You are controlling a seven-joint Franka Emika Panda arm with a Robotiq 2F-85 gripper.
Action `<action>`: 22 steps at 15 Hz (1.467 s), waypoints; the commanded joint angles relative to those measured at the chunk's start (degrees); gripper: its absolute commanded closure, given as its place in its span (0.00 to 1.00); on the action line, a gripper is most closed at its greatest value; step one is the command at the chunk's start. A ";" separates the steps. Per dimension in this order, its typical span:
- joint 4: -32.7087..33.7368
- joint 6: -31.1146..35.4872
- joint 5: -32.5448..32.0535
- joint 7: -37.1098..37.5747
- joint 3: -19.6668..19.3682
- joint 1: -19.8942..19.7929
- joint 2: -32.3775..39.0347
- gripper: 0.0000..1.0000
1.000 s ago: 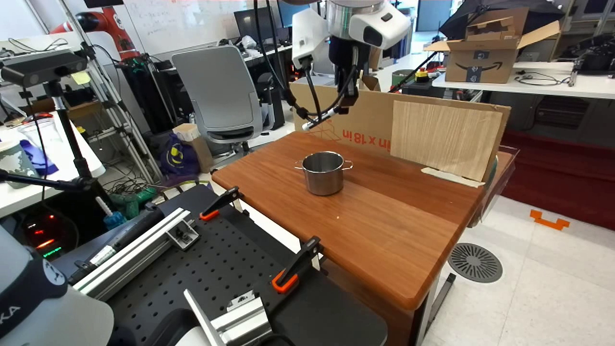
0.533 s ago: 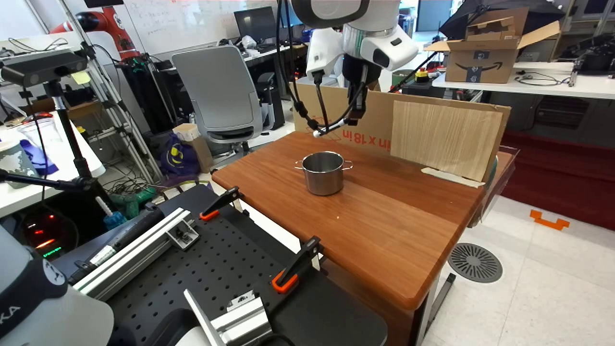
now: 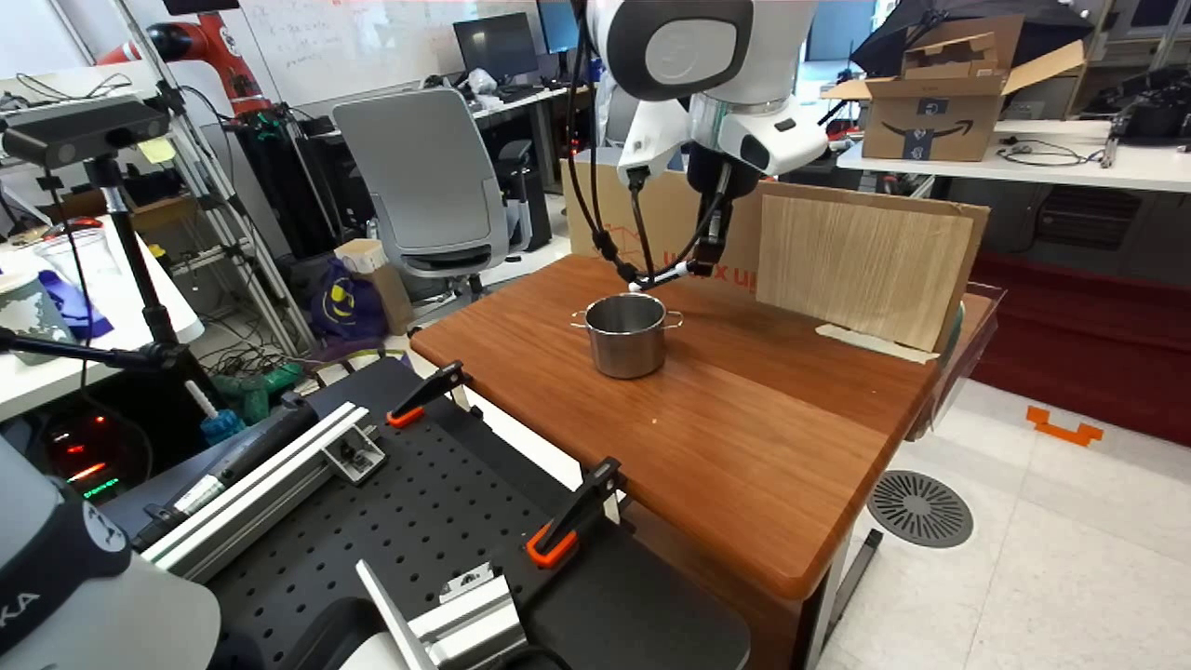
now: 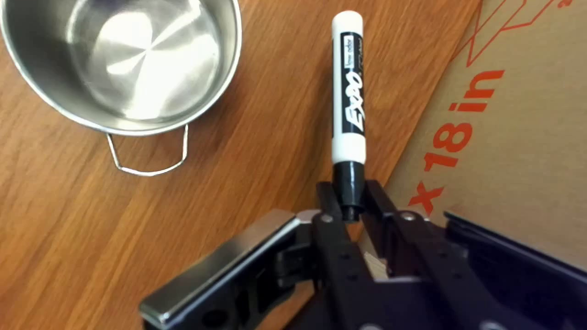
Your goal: Remove the marker from the mug cup and place it on the table
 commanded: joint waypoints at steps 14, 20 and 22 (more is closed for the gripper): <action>11.15 -0.67 -12.85 18.00 -5.17 2.64 12.40 0.95; 13.02 -1.77 -16.98 22.65 -6.60 4.36 14.77 0.95; 13.11 -2.21 -17.64 23.63 -6.56 4.45 14.71 0.53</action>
